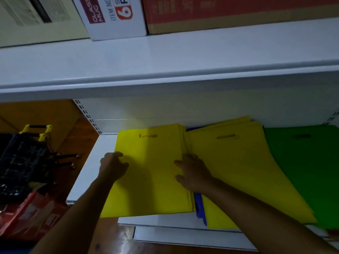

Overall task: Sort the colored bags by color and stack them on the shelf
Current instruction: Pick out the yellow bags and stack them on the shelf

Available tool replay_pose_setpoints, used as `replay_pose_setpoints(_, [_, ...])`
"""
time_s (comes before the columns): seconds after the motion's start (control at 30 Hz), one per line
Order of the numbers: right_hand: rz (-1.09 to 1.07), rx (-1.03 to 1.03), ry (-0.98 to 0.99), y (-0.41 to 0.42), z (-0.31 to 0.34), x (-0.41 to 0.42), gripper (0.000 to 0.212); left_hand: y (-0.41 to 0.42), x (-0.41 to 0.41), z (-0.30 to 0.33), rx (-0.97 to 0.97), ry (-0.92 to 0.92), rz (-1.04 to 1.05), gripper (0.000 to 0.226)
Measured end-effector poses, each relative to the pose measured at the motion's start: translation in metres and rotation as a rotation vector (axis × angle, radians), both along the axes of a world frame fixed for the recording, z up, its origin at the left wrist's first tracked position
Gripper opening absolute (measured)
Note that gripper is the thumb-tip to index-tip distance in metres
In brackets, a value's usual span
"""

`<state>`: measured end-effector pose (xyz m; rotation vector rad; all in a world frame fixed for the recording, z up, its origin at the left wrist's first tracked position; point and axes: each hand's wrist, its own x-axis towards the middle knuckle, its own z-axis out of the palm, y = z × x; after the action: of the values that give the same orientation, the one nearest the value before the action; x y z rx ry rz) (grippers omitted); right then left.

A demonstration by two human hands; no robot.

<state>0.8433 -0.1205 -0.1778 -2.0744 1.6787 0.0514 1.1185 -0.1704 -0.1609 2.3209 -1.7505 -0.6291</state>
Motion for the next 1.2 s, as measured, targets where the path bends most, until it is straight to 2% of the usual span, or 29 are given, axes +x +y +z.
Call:
replay_pose_setpoints(0.13, [-0.168, 0.002, -0.067, 0.003, 0.010, -0.026, 0.062, -0.016, -0.036, 0.006, -0.120, -0.076, -0.097, 0.045])
replay_pose_setpoints(0.2, [-0.262, -0.016, -0.054, 0.005, 0.017, -0.050, 0.064, -0.021, -0.073, 0.012, -0.214, 0.017, -0.184, 0.041])
replay_pose_setpoints(0.27, [-0.346, -0.038, -0.028, 0.010, 0.021, -0.079, 0.065, -0.021, -0.114, 0.019, -0.229, 0.132, -0.246, 0.040])
replay_pose_setpoints(0.4, [-0.486, -0.056, 0.061, 0.024, 0.022, -0.142, 0.069, -0.018, -0.185, 0.021, -0.079, 0.216, -0.364, 0.049])
replay_pose_setpoints(0.53, [-0.592, 0.041, 0.070, 0.046, 0.022, -0.190, 0.075, -0.013, -0.223, 0.013, 0.098, 0.239, -0.349, 0.060])
replay_pose_setpoints(0.83, [-0.600, 0.114, 0.025, 0.059, 0.009, -0.210, 0.076, -0.015, -0.241, 0.001, 0.107, 0.102, -0.269, 0.070])
replay_pose_setpoints(0.9, [-0.585, 0.123, 0.013, 0.059, 0.006, -0.207, 0.074, -0.015, -0.239, -0.002, 0.089, 0.126, -0.223, 0.069])
replay_pose_setpoints(1.0, [-0.579, 0.091, 0.026, 0.058, 0.001, -0.202, 0.072, -0.013, -0.237, -0.008, -0.007, 0.270, -0.145, 0.065])
replay_pose_setpoints(1.13, [-0.587, 0.050, 0.038, 0.058, -0.003, -0.201, 0.069, -0.014, -0.233, -0.008, -0.089, 0.703, 0.085, 0.082])
replay_pose_setpoints(1.2, [-0.579, 0.056, 0.027, 0.057, -0.003, -0.202, 0.070, -0.015, -0.233, -0.006, -0.105, 0.755, 0.124, 0.077])
